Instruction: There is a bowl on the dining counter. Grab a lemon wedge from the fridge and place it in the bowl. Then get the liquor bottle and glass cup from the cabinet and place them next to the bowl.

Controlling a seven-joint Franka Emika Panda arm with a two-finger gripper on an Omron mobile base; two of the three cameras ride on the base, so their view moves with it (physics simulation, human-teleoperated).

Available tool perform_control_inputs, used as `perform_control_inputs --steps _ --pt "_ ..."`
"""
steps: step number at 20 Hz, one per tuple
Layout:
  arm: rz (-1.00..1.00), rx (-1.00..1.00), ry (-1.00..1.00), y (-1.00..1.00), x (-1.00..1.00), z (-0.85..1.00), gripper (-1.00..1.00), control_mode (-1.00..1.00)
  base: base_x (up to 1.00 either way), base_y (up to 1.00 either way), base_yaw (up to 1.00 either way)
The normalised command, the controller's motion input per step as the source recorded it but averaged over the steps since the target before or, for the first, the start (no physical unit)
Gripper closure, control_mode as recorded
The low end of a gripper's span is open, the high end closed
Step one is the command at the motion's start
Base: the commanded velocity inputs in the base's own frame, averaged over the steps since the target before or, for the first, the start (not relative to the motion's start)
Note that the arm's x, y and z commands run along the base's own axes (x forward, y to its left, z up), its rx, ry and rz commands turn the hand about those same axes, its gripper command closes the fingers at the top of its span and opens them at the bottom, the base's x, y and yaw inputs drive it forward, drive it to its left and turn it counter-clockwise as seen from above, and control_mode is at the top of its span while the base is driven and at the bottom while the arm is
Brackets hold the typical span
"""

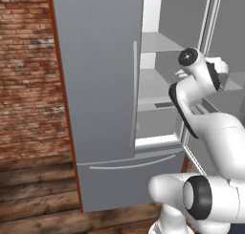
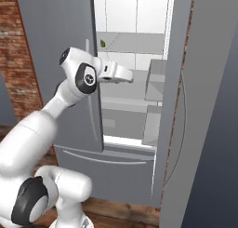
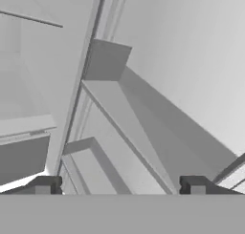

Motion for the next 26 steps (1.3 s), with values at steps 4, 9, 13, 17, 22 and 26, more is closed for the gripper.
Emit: perform_control_inputs --steps 4,9,13,17,22,26 --pt "0.23 0.04 -0.02 1.0 -0.45 0.04 -1.0 -1.0 0.0 0.0 0.0" --pt "0.24 0.07 0.0 1.0 -0.33 0.07 -1.0 -1.0 0.0 0.0 0.0" --pt "0.21 0.14 0.0 0.95 -0.18 0.18 -1.0 -1.0 0.0 0.0 0.0" --pt "0.18 0.19 0.0 0.82 -0.02 0.27 -1.0 -1.0 0.0 0.0 0.0" --pt "0.11 0.23 0.0 0.41 0.07 0.1 -1.0 -1.0 0.0 0.0 0.0" --pt "0.01 0.16 0.0 0.14 0.48 -0.01 -1.0 -1.0 0.0 0.0 0.0"
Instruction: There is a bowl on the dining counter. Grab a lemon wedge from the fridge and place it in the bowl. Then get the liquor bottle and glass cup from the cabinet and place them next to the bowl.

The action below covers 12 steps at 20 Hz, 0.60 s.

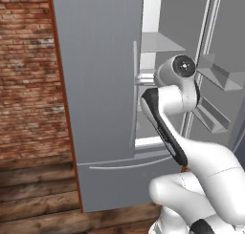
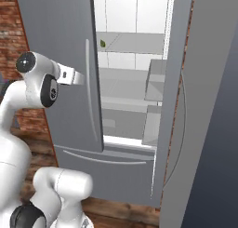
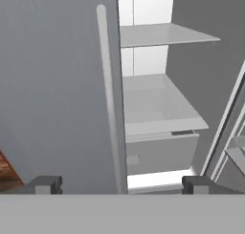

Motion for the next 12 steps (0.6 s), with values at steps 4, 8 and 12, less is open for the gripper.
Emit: perform_control_inputs --steps 4,8,12 --pt "0.0 0.01 0.0 0.12 0.51 -0.13 -1.0 -1.0 0.0 0.0 0.0" --pt "0.0 0.0 -0.01 0.06 0.52 -0.18 -1.0 -1.0 0.0 0.0 0.0" --pt "0.0 0.0 0.0 0.0 0.59 -0.16 -1.0 -1.0 0.0 0.0 0.0"
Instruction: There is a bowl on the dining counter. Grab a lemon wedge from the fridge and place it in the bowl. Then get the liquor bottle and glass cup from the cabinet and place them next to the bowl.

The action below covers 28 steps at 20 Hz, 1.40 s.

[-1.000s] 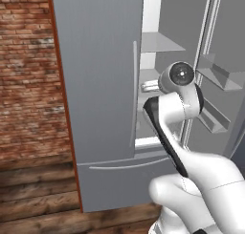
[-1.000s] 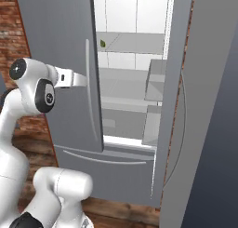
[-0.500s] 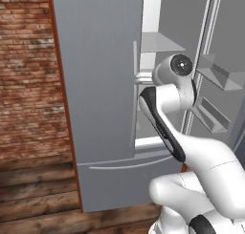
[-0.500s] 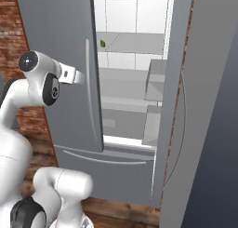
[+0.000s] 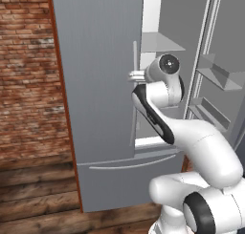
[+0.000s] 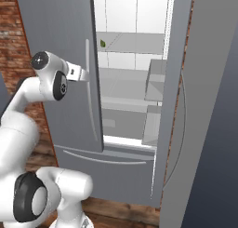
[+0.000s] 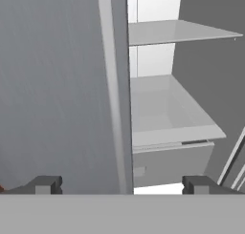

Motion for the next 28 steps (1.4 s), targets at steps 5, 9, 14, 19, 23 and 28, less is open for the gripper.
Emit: perform_control_inputs --steps 5,9,14,19,23,28 --pt "0.0 0.0 0.0 0.0 0.6 -0.1 -1.0 -1.0 0.0 0.0 0.0" --pt "0.0 0.0 0.0 0.0 0.59 -0.08 -1.0 -1.0 0.0 0.0 0.0" --pt "0.0 0.0 0.0 0.0 0.61 -0.14 -1.0 -1.0 0.0 0.0 0.0" --pt "0.0 0.0 0.0 0.0 0.64 -0.19 -1.0 -1.0 0.0 0.0 0.0" --pt "0.0 0.0 0.0 0.0 0.59 -0.19 -1.0 -1.0 0.0 0.0 0.0" --pt "0.0 0.0 0.0 0.02 0.59 -0.19 -1.0 -1.0 0.0 0.0 0.0"
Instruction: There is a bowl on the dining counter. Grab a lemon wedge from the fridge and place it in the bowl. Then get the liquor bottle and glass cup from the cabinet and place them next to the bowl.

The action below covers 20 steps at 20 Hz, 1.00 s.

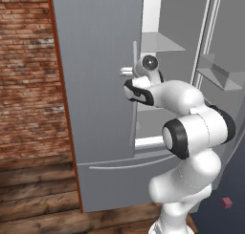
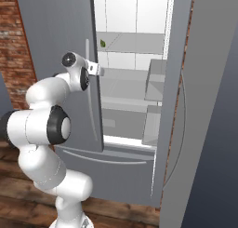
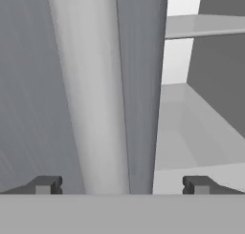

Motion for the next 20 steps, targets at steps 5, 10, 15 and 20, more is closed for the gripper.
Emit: perform_control_inputs --steps 5,10,15,20 --pt "0.0 0.0 0.0 0.07 0.58 -0.19 -1.0 -1.0 0.0 0.0 0.0" --pt "0.0 0.0 0.0 0.15 0.47 -0.16 1.0 -1.0 0.0 0.0 0.0" --pt "0.0 0.0 0.01 0.28 0.07 -0.03 1.0 -1.0 0.0 0.0 0.0" --pt "0.0 0.0 0.0 0.54 -0.29 0.11 1.0 -1.0 0.0 0.0 0.0"
